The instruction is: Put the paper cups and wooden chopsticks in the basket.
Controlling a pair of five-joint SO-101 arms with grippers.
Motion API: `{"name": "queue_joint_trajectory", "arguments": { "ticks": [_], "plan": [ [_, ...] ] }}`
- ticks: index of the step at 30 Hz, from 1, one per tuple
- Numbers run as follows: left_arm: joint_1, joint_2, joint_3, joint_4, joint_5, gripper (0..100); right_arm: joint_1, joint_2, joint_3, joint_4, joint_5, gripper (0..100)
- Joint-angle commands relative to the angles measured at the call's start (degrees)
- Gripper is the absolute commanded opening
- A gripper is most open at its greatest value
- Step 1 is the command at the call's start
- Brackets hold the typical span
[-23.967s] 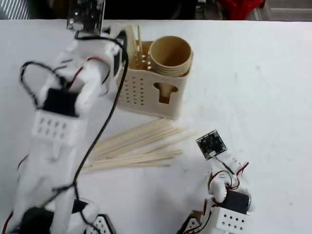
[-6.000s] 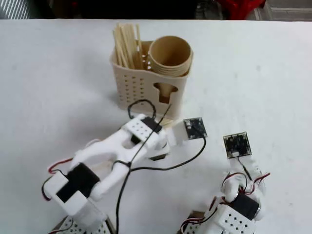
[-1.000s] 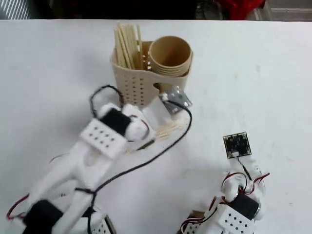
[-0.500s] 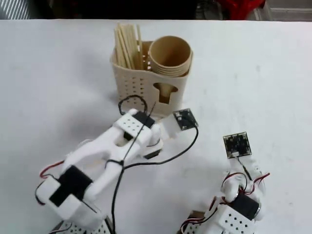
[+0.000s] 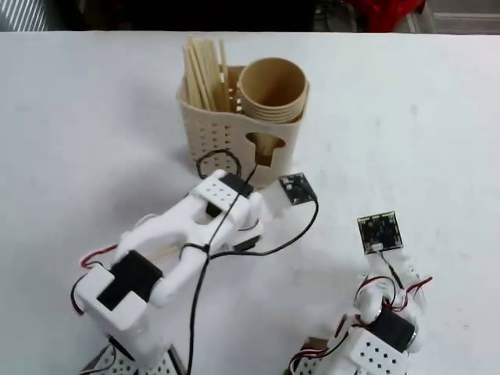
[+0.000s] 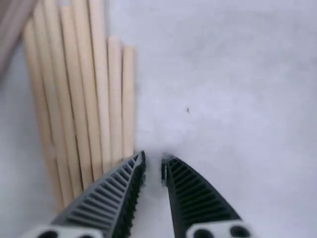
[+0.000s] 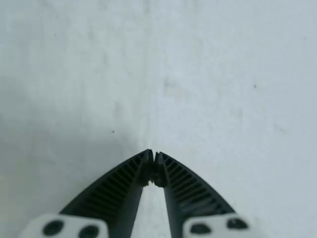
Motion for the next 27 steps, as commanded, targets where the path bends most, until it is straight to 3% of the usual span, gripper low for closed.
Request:
{"name": "queue_joint_trajectory", "arguments": {
  "ticks": [1, 7, 14, 20, 27],
  "plan": [
    [-2.07, 1.54, -4.13, 1.05, 2.99, 8, 0.04, -0.31, 0.53, -0.84, 0.09, 1.7],
    [-3.82, 4.62, -7.82, 3.52, 7.91, 8, 0.04, -0.31, 0.53, -0.84, 0.09, 1.7],
    [-6.37, 8.40, -12.57, 6.42, 8.53, 8, 0.04, -0.22, 0.53, -0.84, 0.09, 1.7],
    [-5.14, 8.92, -12.75, 7.74, 8.18, 2, 0.04, -0.22, 0.53, -0.84, 0.09, 1.7],
    [-0.04, 8.48, -11.25, 10.11, 7.91, 2, 0.04, -0.31, 0.53, -0.84, 0.09, 1.7]
  ]
}}
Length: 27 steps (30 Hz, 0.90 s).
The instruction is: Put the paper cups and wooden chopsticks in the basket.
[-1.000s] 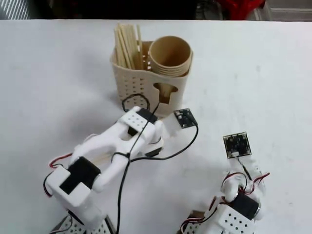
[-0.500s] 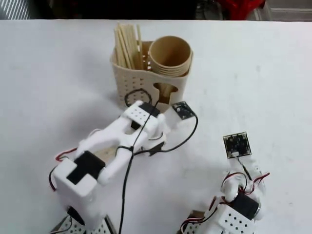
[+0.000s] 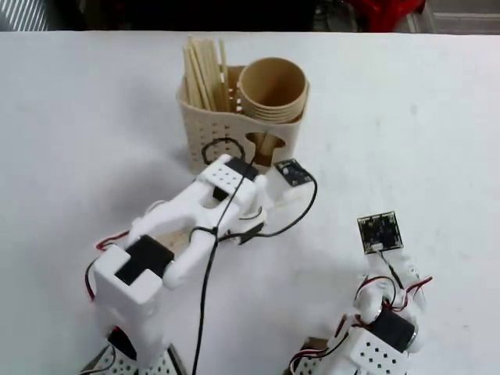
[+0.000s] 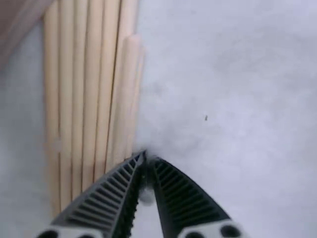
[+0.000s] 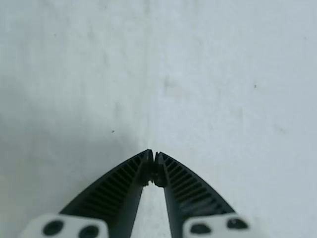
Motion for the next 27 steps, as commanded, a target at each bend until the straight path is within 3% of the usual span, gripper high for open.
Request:
{"name": "queue_joint_trajectory", "arguments": {
  "ticks": [1, 7, 12, 18, 27],
  "plan": [
    [2.95, -0.22, 0.00, 0.44, 0.18, 2, 0.04, -0.31, 0.53, -0.84, 0.09, 1.7],
    [1.98, -10.51, 0.70, 1.58, 0.18, 2, 0.04, -0.31, 0.53, -0.84, 0.09, 1.7],
    [-1.27, -18.07, 6.33, -3.43, 0.26, 3, 0.04, -0.31, 0.53, -0.84, 0.09, 1.7],
    [-6.99, -14.29, 8.53, -10.55, 0.18, 14, 0.04, -0.22, 0.53, -0.84, 0.09, 1.7],
    [-4.88, -4.62, 3.52, -7.30, -2.55, 11, 0.04, -0.22, 0.53, -0.84, 0.09, 1.7]
  ]
}}
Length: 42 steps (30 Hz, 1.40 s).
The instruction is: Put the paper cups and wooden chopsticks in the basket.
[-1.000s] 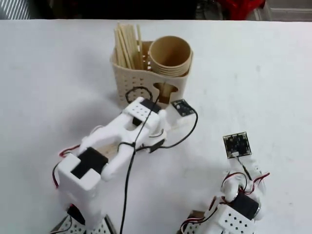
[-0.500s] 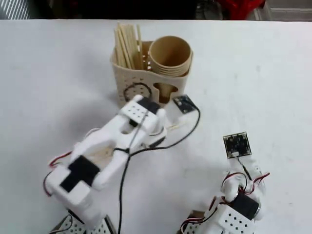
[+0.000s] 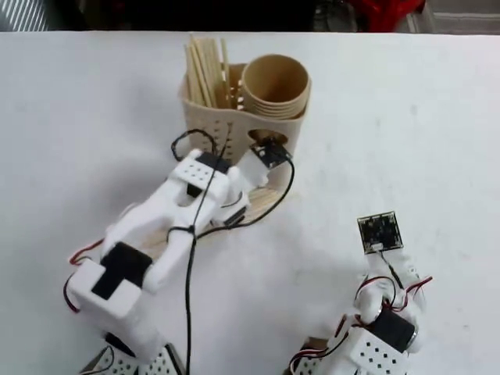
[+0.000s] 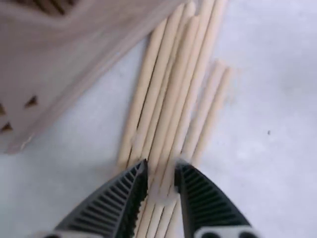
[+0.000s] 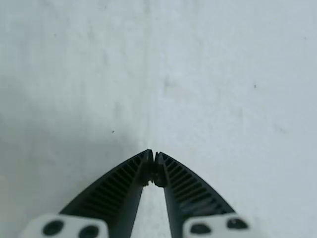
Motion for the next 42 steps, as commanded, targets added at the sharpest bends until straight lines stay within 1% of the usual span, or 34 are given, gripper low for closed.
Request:
{"name": "queue_joint_trajectory", "arguments": {
  "ticks": [1, 4, 10, 15, 19, 23, 25, 31, 42],
  "plan": [
    [1.01, 3.38, -2.99, 1.23, -0.62, 9, 0.04, -0.22, 0.53, -0.84, 0.09, 1.7],
    [0.84, 3.56, -3.34, 1.23, -0.62, 2, 0.04, -0.22, 0.53, -0.84, 0.09, 1.7],
    [0.92, 3.30, -3.34, 3.08, -0.70, 2, 0.04, -0.22, 0.53, -0.84, 0.09, 1.7],
    [0.57, -1.19, -1.85, 3.96, -1.05, 2, 0.04, -0.22, 0.53, -0.84, 0.09, 1.7],
    [1.10, -7.60, 0.97, 5.45, -1.23, 2, 0.04, -0.22, 0.53, -0.84, 0.09, 1.7],
    [1.10, -16.13, 3.08, 9.05, -1.49, 2, 0.04, -0.22, 0.53, -0.84, 0.09, 1.7],
    [1.10, -21.14, 3.25, 11.08, -2.99, 2, 0.04, -0.22, 0.53, -0.84, 0.09, 1.7],
    [0.92, -35.47, 2.99, 15.47, -3.52, 2, 0.04, -0.22, 0.53, -0.84, 0.09, 1.7],
    [-0.40, -53.85, 1.67, 15.38, -3.52, 2, 0.04, -0.22, 0.53, -0.84, 0.09, 1.7]
  ]
}}
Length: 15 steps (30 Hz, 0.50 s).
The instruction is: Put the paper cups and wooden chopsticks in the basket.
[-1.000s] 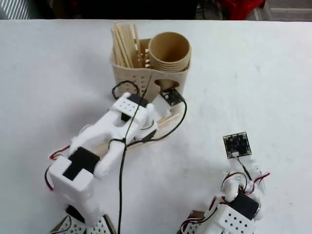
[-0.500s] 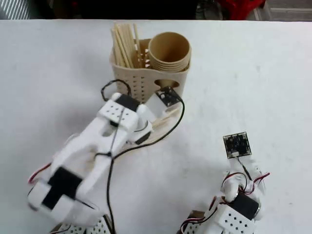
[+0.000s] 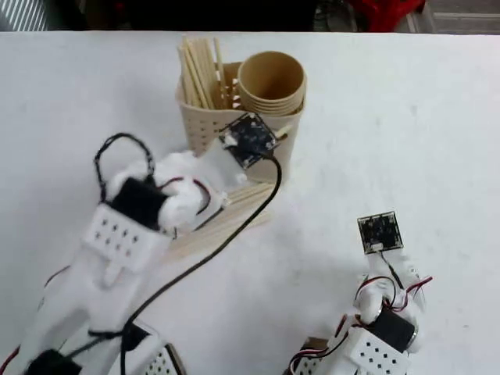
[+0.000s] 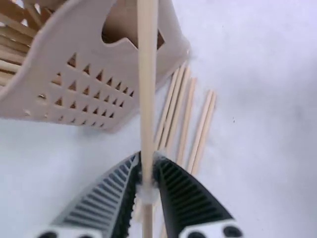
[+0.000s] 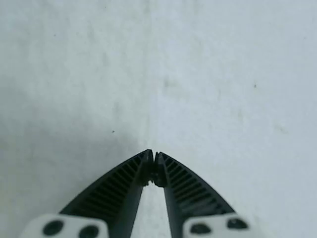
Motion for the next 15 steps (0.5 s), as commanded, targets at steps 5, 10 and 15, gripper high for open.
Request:
{"name": "queue_joint_trajectory", "arguments": {
  "ticks": [5, 10, 15],
  "plan": [
    [-0.84, -9.63, -9.14, 0.00, -0.09, 2, 0.04, -0.22, 0.53, -0.84, 0.09, 1.7],
    [-0.84, -9.63, -14.68, -5.98, -0.09, 2, 0.04, -0.22, 0.53, -0.84, 0.09, 1.7],
    [-0.84, -9.45, -14.68, -21.54, 0.00, 2, 0.04, -0.22, 0.53, -0.84, 0.09, 1.7]
  ]
}}
